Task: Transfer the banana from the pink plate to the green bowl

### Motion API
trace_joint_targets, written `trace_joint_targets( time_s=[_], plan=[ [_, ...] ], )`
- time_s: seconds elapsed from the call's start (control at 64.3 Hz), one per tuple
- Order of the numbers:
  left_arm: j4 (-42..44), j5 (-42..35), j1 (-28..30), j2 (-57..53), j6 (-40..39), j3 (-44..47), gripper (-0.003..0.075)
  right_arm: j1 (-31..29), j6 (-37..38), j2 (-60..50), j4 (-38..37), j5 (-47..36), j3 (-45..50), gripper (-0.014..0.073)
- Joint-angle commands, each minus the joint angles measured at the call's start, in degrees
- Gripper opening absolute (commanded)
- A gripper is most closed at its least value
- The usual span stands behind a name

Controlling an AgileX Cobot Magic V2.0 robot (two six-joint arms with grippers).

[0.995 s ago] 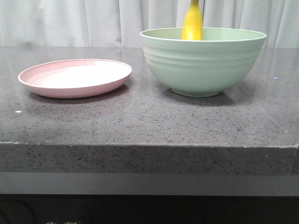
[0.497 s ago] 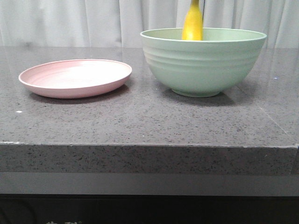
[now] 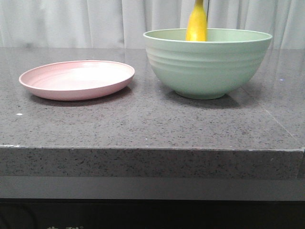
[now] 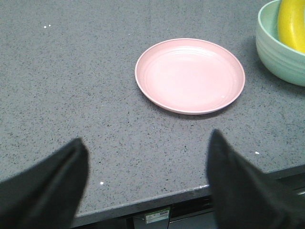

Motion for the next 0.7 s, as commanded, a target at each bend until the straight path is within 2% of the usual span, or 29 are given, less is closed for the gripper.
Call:
trace_joint_targets(
  time_s=[0.0, 0.093, 0.14, 0.202, 0.684],
  plan=[
    [-0.72, -4.98, 0.00, 0.38, -0.48, -1.32, 0.0305, -0.18, 0.07, 0.33, -0.14, -4.29, -1.19, 0.0151],
    [-0.71, -4.98, 0.00, 0.38, -0.48, -1.32, 0.0131, -0.18, 0.07, 0.33, -0.14, -4.29, -1.19, 0.0006],
    [-0.71, -4.98, 0.00, 0.38, -0.48, -1.32, 0.0050, -0.18, 0.07, 0.33, -0.14, -4.24, -1.19, -0.0039],
    [-0.71, -5.05, 0.00, 0.38, -0.48, -1.32, -0.0020, -0.18, 0.07, 0.33, -0.14, -4.24, -1.19, -0.0071],
    [-2.10, -5.09, 0.00, 0.38, -0.62, -1.32, -0.0018, -0.18, 0.07, 0.33, -0.04, -3.53, -1.19, -0.0068]
  ],
)
